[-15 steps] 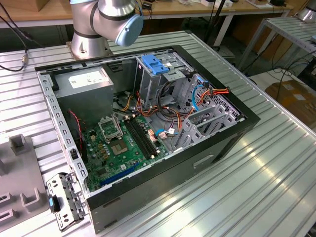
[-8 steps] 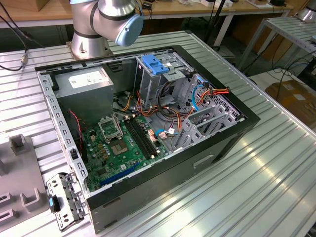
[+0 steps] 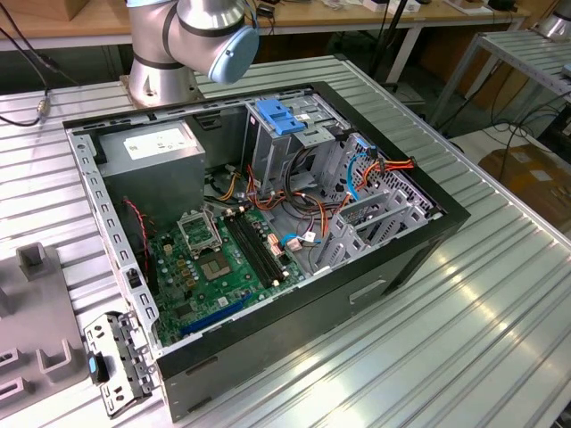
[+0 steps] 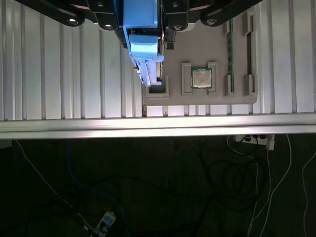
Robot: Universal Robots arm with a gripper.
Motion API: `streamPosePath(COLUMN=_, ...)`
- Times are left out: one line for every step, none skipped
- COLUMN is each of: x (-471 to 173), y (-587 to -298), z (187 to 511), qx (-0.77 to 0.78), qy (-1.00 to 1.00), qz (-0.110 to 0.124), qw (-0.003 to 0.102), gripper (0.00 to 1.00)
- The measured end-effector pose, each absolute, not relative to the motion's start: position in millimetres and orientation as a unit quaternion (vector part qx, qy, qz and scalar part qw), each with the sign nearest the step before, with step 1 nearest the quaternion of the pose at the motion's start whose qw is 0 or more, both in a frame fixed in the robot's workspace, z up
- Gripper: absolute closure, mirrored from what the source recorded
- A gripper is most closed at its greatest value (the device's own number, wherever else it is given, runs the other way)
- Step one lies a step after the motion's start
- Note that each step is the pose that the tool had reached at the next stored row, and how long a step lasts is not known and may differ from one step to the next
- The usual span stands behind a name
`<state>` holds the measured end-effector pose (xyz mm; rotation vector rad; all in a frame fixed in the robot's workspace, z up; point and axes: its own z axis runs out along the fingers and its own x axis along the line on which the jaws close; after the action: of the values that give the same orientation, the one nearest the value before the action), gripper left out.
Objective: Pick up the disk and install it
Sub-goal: 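Pick up the disk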
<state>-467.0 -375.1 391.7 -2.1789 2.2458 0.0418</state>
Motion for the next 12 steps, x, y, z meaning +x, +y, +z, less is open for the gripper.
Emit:
streamPosePath(x=-467.0, y=-375.1, z=392.2, qx=-0.696, qy=0.718, qz=0.013, qw=0.006, gripper=0.63)
streamPosePath(x=-467.0, y=-375.1, z=392.5, qx=-0.696, qy=0.718, qz=0.013, qw=0.006, gripper=0.63)
streamPosePath(x=-467.0, y=-375.1, z=393.5, qx=-0.696, qy=0.718, qz=0.013, qw=0.006, gripper=0.63)
streamPosePath(x=-467.0, y=-375.1, z=394.6, qx=-0.696, qy=0.718, qz=0.013, qw=0.006, gripper=0.63)
streamPosePath(x=-467.0, y=-375.1, z=395.1, qx=-0.696, qy=0.718, qz=0.013, qw=0.006, gripper=0.63)
streamPosePath(x=-467.0, y=-375.1, z=395.5, qx=-0.696, qy=0.718, qz=0.013, qw=0.006, gripper=0.63)
streamPosePath(x=-467.0, y=-375.1, z=396.1, qx=-0.696, qy=0.718, qz=0.013, qw=0.006, gripper=0.63)
streamPosePath(x=-467.0, y=-375.1, z=396.4, qx=-0.696, qy=0.718, qz=0.013, qw=0.006, gripper=0.63)
streamPosePath(x=-467.0, y=-375.1, z=396.8, qx=-0.696, qy=0.718, qz=0.013, qw=0.006, gripper=0.63)
streamPosePath(x=-467.0, y=-375.1, z=397.4, qx=-0.696, qy=0.718, qz=0.013, qw=0.006, gripper=0.63)
streamPosePath(x=-467.0, y=-375.1, z=397.8, qx=-0.696, qy=0.718, qz=0.013, qw=0.006, gripper=0.63)
streamPosePath(x=-467.0, y=-375.1, z=398.3, qx=-0.696, qy=0.718, qz=0.013, qw=0.006, gripper=0.63)
